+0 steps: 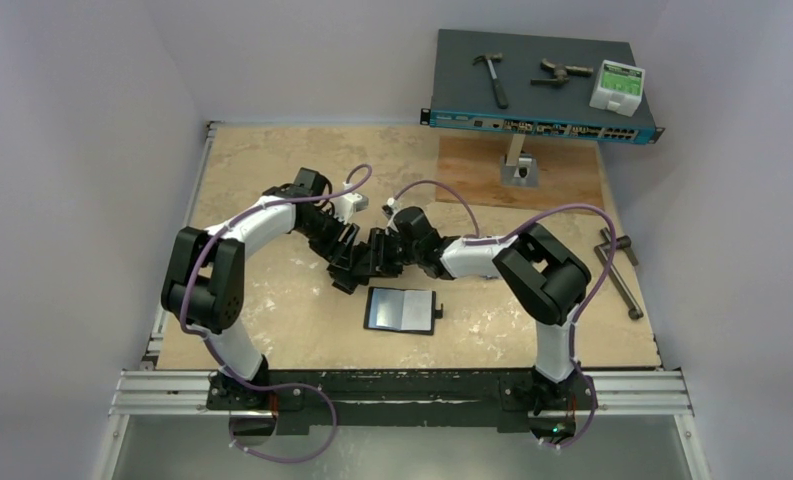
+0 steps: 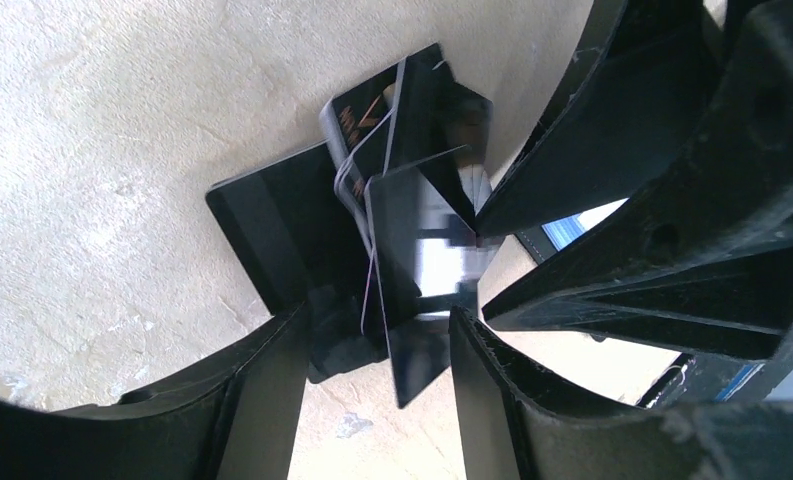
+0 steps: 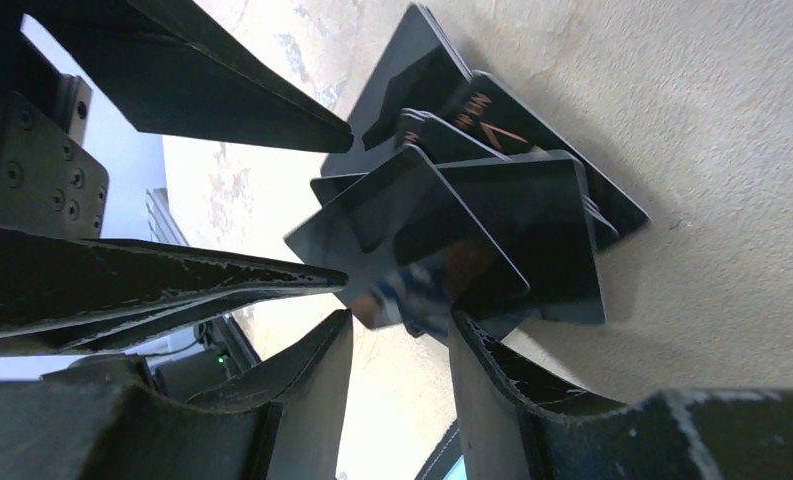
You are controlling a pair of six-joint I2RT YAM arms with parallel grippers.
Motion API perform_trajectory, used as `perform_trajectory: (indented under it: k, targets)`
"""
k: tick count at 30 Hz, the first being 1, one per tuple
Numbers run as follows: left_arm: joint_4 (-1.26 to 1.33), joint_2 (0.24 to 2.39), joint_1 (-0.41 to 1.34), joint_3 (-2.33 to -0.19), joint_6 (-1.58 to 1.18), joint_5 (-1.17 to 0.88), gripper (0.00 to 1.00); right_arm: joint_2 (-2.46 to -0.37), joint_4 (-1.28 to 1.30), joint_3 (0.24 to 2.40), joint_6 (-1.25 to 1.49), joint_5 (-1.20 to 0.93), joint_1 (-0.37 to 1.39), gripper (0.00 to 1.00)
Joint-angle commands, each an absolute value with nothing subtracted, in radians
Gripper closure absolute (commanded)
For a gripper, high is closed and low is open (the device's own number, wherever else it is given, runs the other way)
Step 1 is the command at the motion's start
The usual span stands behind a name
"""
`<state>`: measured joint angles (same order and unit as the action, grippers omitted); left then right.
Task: Put the credit cards into the card holder
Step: Pick up the credit card from the center of the board.
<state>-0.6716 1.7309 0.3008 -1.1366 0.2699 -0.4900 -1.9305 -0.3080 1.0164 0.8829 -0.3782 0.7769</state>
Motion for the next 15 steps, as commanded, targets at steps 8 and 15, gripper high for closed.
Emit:
perform_trajectory:
  k: [8, 15]
  targets:
    - [-0.681, 1.695, 0.291, -1.148, 0.277, -0.495, 0.56, -1.903, -0.305, 1.073, 0.875, -0.393, 0.787, 0.60]
    - [-0.724, 1.701, 0.291, -1.184, 0.296, -0.527, 0.81, -1.906, -0.316, 1.046, 0.882, -0.405, 0.786, 0.60]
